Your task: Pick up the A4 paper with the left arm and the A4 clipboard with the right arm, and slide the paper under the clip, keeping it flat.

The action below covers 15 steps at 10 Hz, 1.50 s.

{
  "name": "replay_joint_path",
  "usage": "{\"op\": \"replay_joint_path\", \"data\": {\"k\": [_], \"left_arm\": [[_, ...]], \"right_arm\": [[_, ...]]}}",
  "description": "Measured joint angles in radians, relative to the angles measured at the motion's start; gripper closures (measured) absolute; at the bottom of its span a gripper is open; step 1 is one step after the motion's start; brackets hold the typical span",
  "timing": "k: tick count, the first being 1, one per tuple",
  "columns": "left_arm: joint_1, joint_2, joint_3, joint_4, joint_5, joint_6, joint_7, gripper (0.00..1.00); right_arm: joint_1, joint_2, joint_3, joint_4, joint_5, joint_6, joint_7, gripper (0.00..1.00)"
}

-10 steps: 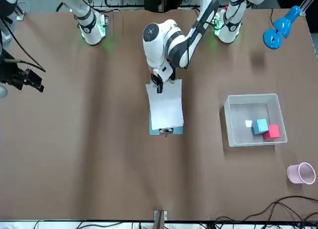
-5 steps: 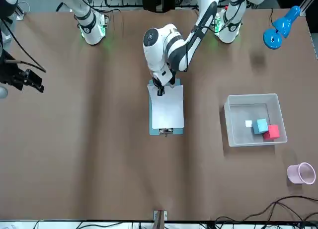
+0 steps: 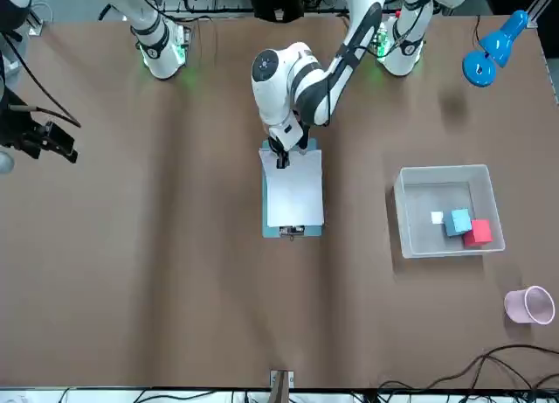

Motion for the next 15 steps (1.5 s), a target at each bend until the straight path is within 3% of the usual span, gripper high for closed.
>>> {"op": "replay_joint_path", "data": {"k": [4,6,9,12,15], "left_arm": [[0.000,-0.005,0.000,0.003,0.000,0.000,0.055,0.25],[0.001,-0.050,0.000,0.012,0.000,-0.044,0.103,0.00],[0.021,-0.165,0.001,0.029,-0.079,-0.168,0.266,0.00],[0.194,-0.194,0.004,0.090,-0.188,-0.219,0.628,0.00],[0.330,-0.227,0.005,0.113,-0.211,-0.320,0.958,0.00]], "right_arm": [[0.000,0.000,0.000,0.000,0.000,0.000,0.000,0.00],[0.000,0.000,0.000,0.000,0.000,0.000,0.000,0.00],[0.000,0.000,0.001,0.000,0.000,0.002,0.000,0.00],[0.001,0.000,0.001,0.000,0.000,0.008,0.000,0.00],[0.001,0.000,0.001,0.000,0.000,0.009,0.000,0.00]]}}
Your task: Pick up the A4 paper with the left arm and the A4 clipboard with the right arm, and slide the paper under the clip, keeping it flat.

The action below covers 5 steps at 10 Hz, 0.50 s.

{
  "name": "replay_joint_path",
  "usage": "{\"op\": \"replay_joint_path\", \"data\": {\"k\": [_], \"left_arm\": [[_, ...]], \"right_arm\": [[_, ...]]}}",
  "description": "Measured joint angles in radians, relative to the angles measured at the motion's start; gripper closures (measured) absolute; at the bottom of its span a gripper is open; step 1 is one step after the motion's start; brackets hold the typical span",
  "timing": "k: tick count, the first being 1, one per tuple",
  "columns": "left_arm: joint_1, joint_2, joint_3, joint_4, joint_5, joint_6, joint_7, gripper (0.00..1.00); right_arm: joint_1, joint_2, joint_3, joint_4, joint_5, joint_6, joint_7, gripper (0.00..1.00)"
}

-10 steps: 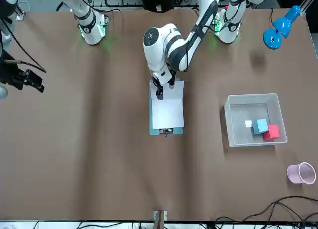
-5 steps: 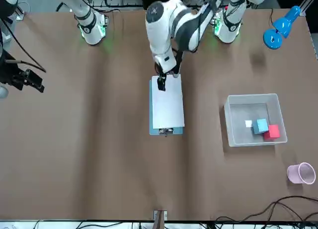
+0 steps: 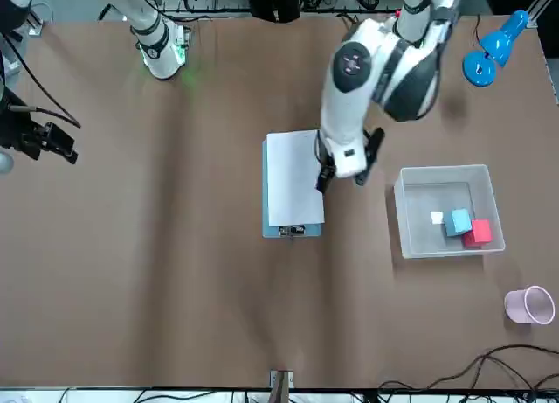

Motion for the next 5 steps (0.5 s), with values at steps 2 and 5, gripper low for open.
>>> {"op": "replay_joint_path", "data": {"k": [2,5], "left_arm": [[0.075,-0.048,0.000,0.003,-0.020,-0.058,0.146,0.00],[0.156,-0.095,0.000,0.003,-0.025,-0.084,0.324,0.00]], "right_arm": [[0.000,0.000,0.000,0.000,0.000,0.000,0.000,0.00],[0.000,0.000,0.000,0.000,0.000,0.000,0.000,0.00]]}}
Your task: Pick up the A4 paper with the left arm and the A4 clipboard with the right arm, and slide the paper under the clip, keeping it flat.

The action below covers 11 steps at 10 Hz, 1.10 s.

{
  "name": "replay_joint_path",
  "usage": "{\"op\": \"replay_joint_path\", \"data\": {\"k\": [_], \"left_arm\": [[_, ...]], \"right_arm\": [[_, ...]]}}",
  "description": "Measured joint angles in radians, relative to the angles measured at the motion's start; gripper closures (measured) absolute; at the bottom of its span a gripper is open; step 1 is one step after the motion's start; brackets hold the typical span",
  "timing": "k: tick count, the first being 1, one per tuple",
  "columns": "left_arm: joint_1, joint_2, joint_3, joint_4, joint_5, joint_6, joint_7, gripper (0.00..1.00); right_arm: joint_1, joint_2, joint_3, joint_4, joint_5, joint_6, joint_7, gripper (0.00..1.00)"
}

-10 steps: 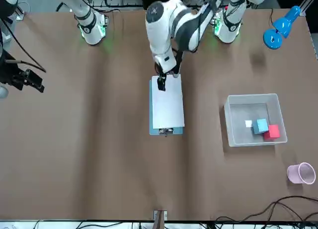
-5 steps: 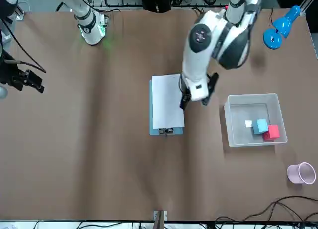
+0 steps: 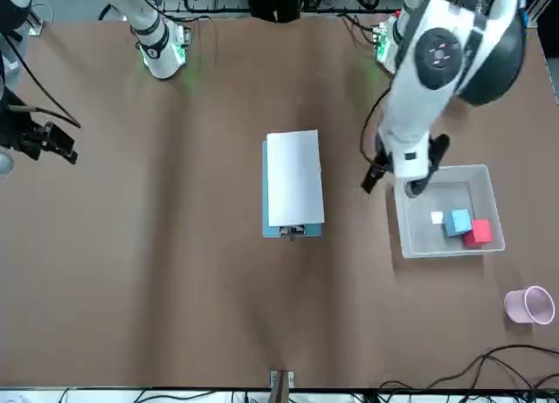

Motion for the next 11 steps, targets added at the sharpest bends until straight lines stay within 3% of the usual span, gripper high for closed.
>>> {"op": "replay_joint_path", "data": {"k": [2,7,11], "left_arm": [[0.053,-0.021,0.001,0.000,-0.010,-0.013,0.193,0.00],[0.265,-0.098,0.011,0.000,-0.018,-0.023,0.928,0.00],[0.283,-0.120,0.089,-0.003,-0.019,-0.037,1.085,0.00]], "right_arm": [[0.000,0.000,0.000,0.000,0.000,0.000,0.000,0.00],[0.000,0.000,0.000,0.000,0.000,0.001,0.000,0.00],[0.000,0.000,0.000,0.000,0.000,0.001,0.000,0.00]]}}
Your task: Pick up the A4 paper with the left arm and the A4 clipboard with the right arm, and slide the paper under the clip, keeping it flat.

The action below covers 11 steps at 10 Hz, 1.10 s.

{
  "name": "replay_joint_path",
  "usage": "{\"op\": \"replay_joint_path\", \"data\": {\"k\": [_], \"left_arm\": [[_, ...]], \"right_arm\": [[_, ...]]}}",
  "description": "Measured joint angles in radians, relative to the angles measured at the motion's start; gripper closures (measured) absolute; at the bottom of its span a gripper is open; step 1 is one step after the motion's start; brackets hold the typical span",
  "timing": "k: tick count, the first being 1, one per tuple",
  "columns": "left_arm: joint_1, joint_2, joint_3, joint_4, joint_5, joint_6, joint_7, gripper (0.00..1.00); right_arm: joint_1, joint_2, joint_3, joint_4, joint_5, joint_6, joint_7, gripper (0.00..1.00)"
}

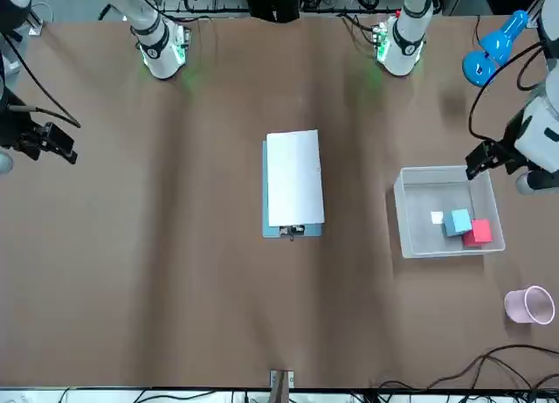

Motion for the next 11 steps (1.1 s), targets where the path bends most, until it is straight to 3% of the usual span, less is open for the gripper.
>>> {"op": "replay_joint_path", "data": {"k": [11], "left_arm": [[-0.006,0.000,-0.009,-0.008,-0.027,-0.014,-0.054,0.00]], "right_arm": [[0.000,0.000,0.000,0.000,0.000,0.000,0.000,0.00]]}}
